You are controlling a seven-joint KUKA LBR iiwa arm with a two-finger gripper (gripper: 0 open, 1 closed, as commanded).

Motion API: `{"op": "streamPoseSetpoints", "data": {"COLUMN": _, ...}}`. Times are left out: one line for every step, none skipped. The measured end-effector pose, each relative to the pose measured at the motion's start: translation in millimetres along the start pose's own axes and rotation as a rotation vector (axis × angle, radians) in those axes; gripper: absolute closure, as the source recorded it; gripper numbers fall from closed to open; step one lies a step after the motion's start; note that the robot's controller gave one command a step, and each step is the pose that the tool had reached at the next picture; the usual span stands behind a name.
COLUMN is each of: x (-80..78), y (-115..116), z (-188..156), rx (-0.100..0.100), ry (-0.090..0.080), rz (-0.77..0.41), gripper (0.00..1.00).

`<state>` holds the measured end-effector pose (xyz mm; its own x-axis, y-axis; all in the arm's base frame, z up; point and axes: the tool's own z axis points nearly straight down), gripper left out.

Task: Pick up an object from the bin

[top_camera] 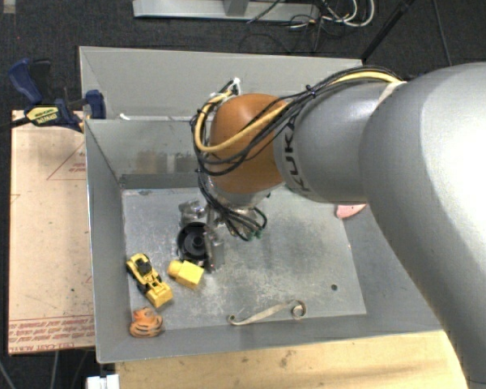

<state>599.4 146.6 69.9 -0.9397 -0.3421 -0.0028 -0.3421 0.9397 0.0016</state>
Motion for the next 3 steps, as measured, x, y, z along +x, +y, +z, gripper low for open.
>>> {"op": "streamPoseSetpoints", "data": {"x": 1.0, "y": 0.2, "z": -2.6, "rx": 0.000, "ry": 0.003, "rz": 0.000, "gripper": 1.00}}
{"op": "streamPoseSetpoints", "data": {"x": 3.1, "y": 0.7, "z": -18.8, "rx": -0.001, "ry": 0.012, "rz": 0.000, "gripper": 1.00}}
{"op": "streamPoseSetpoints", "data": {"x": 1.8, "y": 0.8, "z": -44.4, "rx": -0.001, "ry": 0.008, "rz": 0.000, "gripper": 1.00}}
